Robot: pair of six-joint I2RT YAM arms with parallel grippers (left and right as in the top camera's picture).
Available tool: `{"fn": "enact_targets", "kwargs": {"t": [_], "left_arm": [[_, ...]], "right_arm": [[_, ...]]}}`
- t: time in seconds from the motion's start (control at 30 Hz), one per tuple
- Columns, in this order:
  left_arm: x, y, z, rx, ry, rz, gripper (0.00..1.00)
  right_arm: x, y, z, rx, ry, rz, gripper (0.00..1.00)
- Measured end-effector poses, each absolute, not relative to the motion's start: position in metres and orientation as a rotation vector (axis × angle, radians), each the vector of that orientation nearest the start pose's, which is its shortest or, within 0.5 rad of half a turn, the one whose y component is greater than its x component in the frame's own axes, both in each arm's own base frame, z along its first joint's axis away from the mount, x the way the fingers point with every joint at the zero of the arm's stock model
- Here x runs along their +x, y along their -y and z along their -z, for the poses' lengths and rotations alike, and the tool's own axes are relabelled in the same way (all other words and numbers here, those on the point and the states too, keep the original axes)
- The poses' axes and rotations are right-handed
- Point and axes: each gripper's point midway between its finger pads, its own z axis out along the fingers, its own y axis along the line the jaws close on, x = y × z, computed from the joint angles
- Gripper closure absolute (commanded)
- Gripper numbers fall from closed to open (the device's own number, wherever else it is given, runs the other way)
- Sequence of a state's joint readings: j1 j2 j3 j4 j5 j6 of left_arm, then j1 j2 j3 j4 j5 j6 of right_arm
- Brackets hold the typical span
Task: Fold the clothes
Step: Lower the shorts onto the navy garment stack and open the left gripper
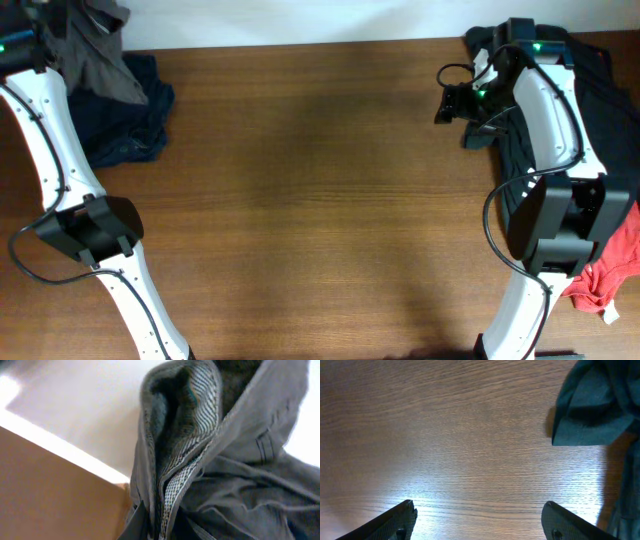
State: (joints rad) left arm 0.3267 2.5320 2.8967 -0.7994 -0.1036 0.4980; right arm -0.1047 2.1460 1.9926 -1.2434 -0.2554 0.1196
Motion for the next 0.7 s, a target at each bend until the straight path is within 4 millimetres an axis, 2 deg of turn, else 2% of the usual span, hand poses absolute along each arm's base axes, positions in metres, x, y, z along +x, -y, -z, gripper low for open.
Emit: {"fn": "enact_targets", "kwargs": {"t": [0.13,0.27,0.43,0.5,0.6,0.63,0.7], "left_arm": [[0.614,-0.227,-0.255,0.131,-2.227,-0.575,0.99],[0.587,-0.215,-0.207,0.165,-2.439,-0.498,0.85],[0.554,-0.202,-0.178,0.203,-2.624,-0.427,0.76],[0.544,-0.199,-0.172,0.210,-2.671,-0.408,0.63],[0.536,-0.193,-0.165,0.224,-2.715,-0.359,0.28],[0.535,-0.189,-0.162,0.230,-2.719,-0.330,0.21],[0.536,-0.182,-0.158,0.250,-2.719,-0.269,0.17]], "right_arm": [[0.458,0.005,-0.120,0.296,-2.932,-0.380,0.16],[0.459,0.005,-0.120,0.296,-2.931,-0.380,0.16],[0.459,0.005,-0.120,0.296,-2.931,-0.380,0.16],[0.459,0.005,-0.120,0.297,-2.931,-0.380,0.16],[0.459,0.005,-0.120,0.296,-2.931,-0.380,0.16],[0.459,0.005,-0.120,0.296,-2.931,-0.380,0.16],[0.459,0.004,-0.120,0.297,-2.931,-0.381,0.16]]}}
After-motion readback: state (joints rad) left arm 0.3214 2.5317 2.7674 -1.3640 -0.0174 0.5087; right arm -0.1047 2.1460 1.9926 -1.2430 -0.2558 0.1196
